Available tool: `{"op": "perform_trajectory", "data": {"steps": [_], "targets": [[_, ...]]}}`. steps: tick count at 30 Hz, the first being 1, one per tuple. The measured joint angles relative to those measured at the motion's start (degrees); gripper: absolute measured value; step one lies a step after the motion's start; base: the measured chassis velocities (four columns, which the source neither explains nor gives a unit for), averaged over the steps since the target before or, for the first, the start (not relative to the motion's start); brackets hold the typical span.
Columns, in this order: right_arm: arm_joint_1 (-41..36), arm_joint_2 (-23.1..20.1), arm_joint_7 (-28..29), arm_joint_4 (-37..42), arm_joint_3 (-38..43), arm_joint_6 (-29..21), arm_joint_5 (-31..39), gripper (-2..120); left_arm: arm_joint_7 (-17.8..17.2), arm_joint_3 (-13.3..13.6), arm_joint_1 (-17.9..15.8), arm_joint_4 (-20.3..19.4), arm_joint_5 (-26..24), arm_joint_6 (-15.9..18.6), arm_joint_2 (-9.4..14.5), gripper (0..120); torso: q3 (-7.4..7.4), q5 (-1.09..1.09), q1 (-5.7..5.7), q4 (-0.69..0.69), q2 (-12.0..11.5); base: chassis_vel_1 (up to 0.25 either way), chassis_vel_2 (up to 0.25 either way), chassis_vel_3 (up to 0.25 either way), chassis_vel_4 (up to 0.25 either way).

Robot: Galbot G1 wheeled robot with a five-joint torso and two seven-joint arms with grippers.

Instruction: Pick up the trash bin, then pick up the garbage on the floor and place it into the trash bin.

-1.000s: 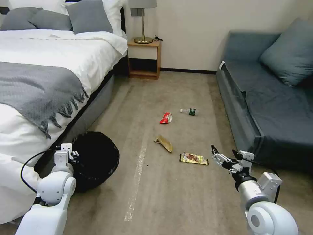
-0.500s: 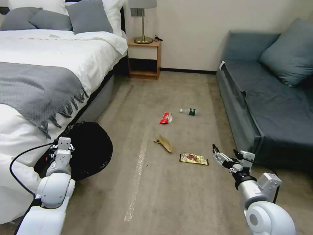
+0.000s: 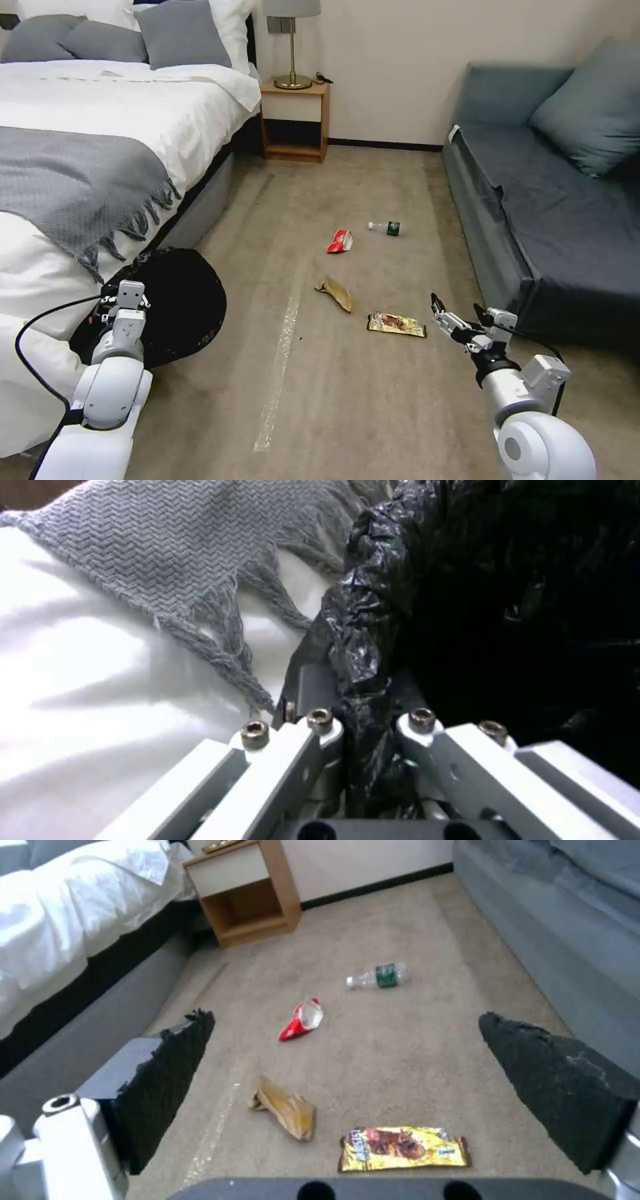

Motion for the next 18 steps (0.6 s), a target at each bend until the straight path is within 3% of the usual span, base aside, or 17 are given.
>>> {"op": "perform_trajectory", "data": {"steps": [18], "targets": [[-0.3, 0.1, -0.4, -0.1, 1.0, 1.8, 0.8, 100, 1.4, 0.5, 0.0, 0.5, -0.9, -1.4, 0.3, 4, 0.0, 0.0, 0.0, 0.0, 0.0, 0.0, 0.0, 0.0, 0.0]]}}
